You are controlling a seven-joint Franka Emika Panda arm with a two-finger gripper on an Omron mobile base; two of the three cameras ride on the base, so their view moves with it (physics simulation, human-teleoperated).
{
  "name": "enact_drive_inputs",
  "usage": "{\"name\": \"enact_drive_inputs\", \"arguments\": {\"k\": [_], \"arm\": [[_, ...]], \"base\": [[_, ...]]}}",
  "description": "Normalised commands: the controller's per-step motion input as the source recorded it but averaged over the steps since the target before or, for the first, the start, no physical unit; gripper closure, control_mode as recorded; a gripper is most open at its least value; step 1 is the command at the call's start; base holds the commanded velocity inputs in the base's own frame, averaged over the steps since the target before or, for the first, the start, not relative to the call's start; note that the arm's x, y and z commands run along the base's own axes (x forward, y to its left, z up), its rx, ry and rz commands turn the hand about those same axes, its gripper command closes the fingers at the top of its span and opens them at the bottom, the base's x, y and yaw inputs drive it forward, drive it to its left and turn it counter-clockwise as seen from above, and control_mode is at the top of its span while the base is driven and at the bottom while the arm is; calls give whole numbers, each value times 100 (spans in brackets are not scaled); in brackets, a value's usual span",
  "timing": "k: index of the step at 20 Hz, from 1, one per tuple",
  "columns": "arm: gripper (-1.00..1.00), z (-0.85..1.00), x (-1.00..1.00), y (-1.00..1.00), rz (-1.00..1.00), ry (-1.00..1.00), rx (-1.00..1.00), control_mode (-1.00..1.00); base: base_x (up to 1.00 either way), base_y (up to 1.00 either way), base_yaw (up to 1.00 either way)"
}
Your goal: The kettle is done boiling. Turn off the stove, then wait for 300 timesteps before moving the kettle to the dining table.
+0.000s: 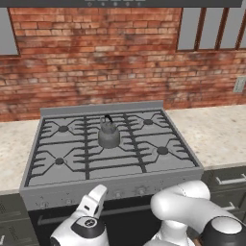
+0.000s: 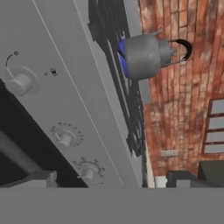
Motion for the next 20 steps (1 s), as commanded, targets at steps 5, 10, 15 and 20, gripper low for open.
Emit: {"name": "enact_drive_inputs", "arguments": {"k": [5,10,15,20], "arm": [[-100,-23,14,2,2,0,0,-100],[-100,-21,16,6,1,0,0,-100],[-100,-23,12,9,0,0,-1,-100],[-100,-22,5,13,0,0,-1,-100]], "base": [[0,0,0],[0,0,0],[0,0,0],[0,0,0]]}}
